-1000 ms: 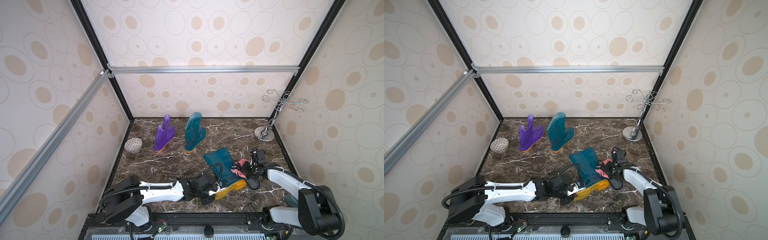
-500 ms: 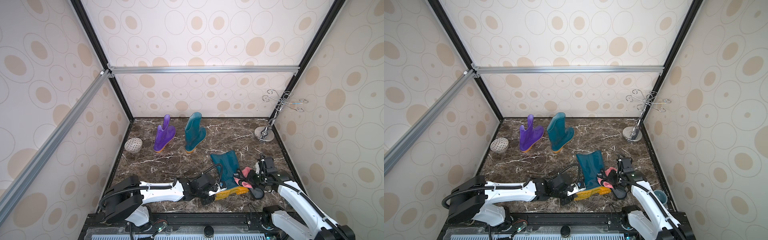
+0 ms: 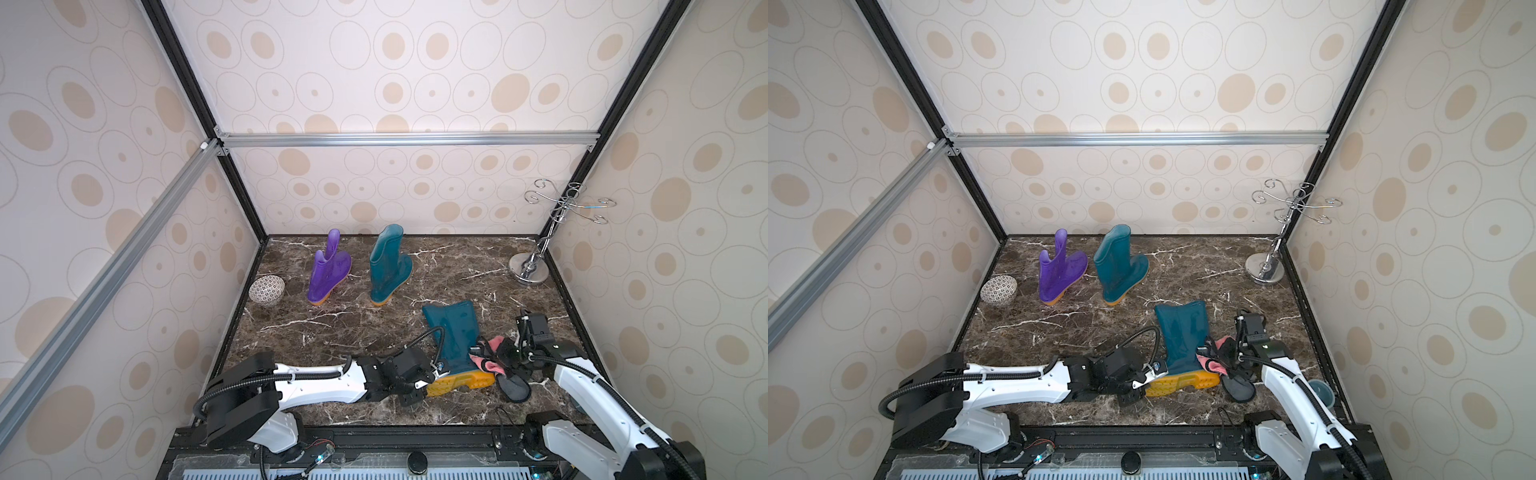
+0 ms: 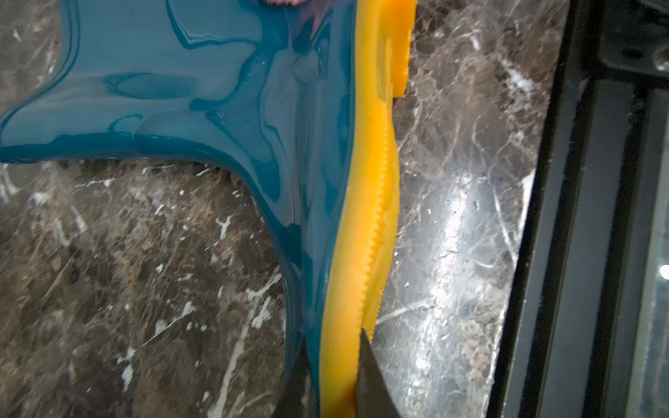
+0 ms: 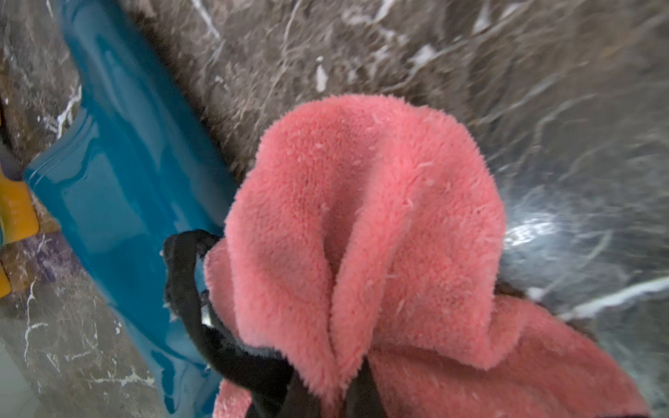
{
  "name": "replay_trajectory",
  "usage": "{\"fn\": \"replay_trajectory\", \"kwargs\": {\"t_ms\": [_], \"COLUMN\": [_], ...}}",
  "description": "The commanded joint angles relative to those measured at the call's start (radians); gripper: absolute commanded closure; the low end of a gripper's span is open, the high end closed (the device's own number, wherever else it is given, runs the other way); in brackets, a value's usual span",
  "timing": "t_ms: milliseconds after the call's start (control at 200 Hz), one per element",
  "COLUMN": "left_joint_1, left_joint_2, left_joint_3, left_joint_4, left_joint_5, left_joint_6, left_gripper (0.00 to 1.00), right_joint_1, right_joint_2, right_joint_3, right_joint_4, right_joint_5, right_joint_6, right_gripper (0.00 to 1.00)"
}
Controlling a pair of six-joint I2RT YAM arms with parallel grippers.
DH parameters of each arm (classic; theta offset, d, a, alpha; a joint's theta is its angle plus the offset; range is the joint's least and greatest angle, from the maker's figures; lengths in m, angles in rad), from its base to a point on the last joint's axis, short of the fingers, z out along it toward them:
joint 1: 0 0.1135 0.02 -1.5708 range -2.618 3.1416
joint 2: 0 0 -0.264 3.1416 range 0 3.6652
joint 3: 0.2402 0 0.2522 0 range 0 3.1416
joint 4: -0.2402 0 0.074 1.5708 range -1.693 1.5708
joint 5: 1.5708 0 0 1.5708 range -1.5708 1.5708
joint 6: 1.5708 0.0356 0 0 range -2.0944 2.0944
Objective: Wipe the rubber boots with a cloth
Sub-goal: Wipe the dirt off the rubber boot.
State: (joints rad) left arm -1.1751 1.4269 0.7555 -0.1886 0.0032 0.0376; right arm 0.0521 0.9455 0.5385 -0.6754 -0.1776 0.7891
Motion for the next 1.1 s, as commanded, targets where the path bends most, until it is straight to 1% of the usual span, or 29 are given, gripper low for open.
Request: {"fn": "replay_trajectory", "kwargs": {"t_ms": [0, 40, 100, 205, 235, 305, 380, 445, 500, 540, 610, 650, 720, 760, 800, 840, 875, 945, 1010, 1055, 1095], "left_joint_1": [0.019, 0.021, 0.021, 0.021, 0.021, 0.020, 0.020, 0.019, 0.020, 0.020, 0.019, 0.019, 0.020, 0.018, 0.017, 0.018, 0.018, 0.018, 0.018, 0.018, 0.018], "left_joint_2": [-0.030, -0.032, -0.031, -0.025, -0.020, -0.010, -0.003, -0.001, -0.003, -0.002, 0.005, 0.011, 0.016, 0.016, 0.013, 0.011, 0.009, 0.008, 0.010, 0.014, 0.019], "left_joint_3": [0.016, 0.019, 0.014, -0.015, -0.016, -0.017, -0.018, -0.017, -0.020, -0.021, -0.020, -0.019, -0.019, -0.022, -0.025, -0.026, -0.025, -0.031, -0.032, -0.033, -0.033], "left_joint_4": [-0.119, -0.122, -0.116, -0.080, -0.078, -0.075, -0.073, -0.074, -0.069, -0.065, -0.066, -0.068, -0.067, -0.063, -0.060, -0.060, -0.059, -0.055, -0.053, -0.049, -0.049], "left_joint_5": [-0.107, -0.106, -0.086, -0.028, -0.013, 0.008, 0.031, 0.048, 0.069, 0.075, 0.080, 0.084, 0.094, 0.097, 0.096, 0.097, 0.097, 0.100, 0.107, 0.108, 0.108], "left_joint_6": [-0.038, -0.038, -0.032, -0.027, -0.024, -0.023, -0.017, -0.019, -0.018, -0.019, -0.018, -0.016, -0.014, -0.014, -0.013, -0.013, -0.013, -0.013, -0.013, -0.012, -0.011], "left_gripper": [1.00, 1.00, 1.00, 1.00, 1.00, 1.00, 1.00, 1.00, 1.00, 1.00, 1.00, 1.00, 1.00, 1.00, 1.00, 1.00, 1.00, 1.00, 1.00, 1.00, 1.00], "right_joint_1": [-0.056, -0.070, -0.079, -0.056, -0.043, -0.025, -0.026, -0.028, -0.027, -0.029, -0.025, -0.019, -0.003, 0.008, 0.020, 0.038, 0.059, 0.118, 0.160, 0.173, 0.175], "right_joint_2": [0.012, 0.035, 0.065, 0.177, 0.215, 0.269, 0.247, 0.225, 0.207, 0.205, 0.256, 0.321, 0.457, 0.514, 0.553, 0.577, 0.585, 0.577, 0.576, 0.590, 0.613], "right_joint_3": [0.031, 0.045, 0.039, 0.014, 0.026, 0.043, 0.030, 0.035, 0.028, 0.009, -0.003, 0.038, 0.137, 0.149, 0.148, 0.143, 0.146, 0.186, 0.198, 0.198, 0.198], "right_joint_4": [-0.032, -0.026, 0.035, 0.196, 0.219, 0.263, 0.328, 0.367, 0.386, 0.441, 0.571, 0.581, 0.530, 0.577, 0.621, 0.669, 0.699, 0.644, 0.657, 0.678, 0.707], "right_joint_5": [-0.103, -0.129, -0.175, -0.347, -0.366, -0.337, -0.228, -0.184, -0.119, -0.091, -0.097, -0.124, -0.181, -0.208, -0.207, -0.205, -0.188, -0.094, -0.055, -0.061, -0.104], "right_joint_6": [0.015, 0.029, 0.054, 0.108, 0.112, 0.118, 0.165, 0.205, 0.277, 0.338, 0.388, 0.361, 0.320, 0.323, 0.342, 0.354, 0.337, 0.297, 0.296, 0.317, 0.329], "right_gripper": [1.00, 1.00, 1.00, 1.00, 1.00, 1.00, 1.00, 1.00, 1.00, 1.00, 1.00, 1.00, 1.00, 1.00, 1.00, 1.00, 1.00, 1.00, 1.00, 1.00, 1.00]}}
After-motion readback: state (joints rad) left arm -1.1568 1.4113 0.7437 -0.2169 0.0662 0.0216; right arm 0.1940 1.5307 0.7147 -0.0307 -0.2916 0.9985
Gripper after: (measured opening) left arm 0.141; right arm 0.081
